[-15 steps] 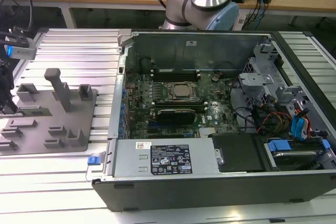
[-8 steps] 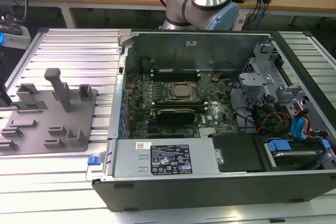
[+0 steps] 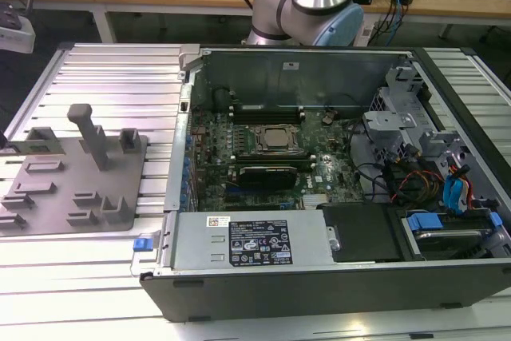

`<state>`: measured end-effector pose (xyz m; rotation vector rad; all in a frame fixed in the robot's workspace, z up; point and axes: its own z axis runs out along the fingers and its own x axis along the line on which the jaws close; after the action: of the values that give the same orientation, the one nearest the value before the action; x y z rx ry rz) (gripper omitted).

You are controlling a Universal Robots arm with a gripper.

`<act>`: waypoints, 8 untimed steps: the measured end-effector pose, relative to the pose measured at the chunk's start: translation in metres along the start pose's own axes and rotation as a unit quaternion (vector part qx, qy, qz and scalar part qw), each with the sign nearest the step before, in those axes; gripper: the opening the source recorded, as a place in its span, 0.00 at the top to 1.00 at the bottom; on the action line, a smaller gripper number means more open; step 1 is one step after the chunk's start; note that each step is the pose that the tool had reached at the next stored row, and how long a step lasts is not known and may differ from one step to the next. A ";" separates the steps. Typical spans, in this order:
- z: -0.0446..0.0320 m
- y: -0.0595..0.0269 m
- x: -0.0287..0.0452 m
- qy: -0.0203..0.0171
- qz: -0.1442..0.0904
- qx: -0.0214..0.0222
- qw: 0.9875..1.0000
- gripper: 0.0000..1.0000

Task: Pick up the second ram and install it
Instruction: 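Pick up the second ram and move it above second insertion slot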

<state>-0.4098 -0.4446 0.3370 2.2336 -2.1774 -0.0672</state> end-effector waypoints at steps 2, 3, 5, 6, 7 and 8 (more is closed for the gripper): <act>-0.0061 0.0003 -0.0001 0.000 0.000 0.000 1.000 0.91; -0.0076 0.0004 -0.0001 0.000 0.000 0.000 1.000 0.91; -0.0118 0.0005 -0.0002 0.000 0.000 0.000 1.000 0.91; -0.0143 0.0006 -0.0002 0.000 0.000 0.000 1.000 0.91; -0.0170 0.0008 -0.0003 0.000 0.000 0.000 1.000 0.91; -0.0193 0.0009 -0.0003 0.000 0.000 0.000 1.000 0.91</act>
<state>-0.4098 -0.4445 0.3564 2.2338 -2.1776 -0.0676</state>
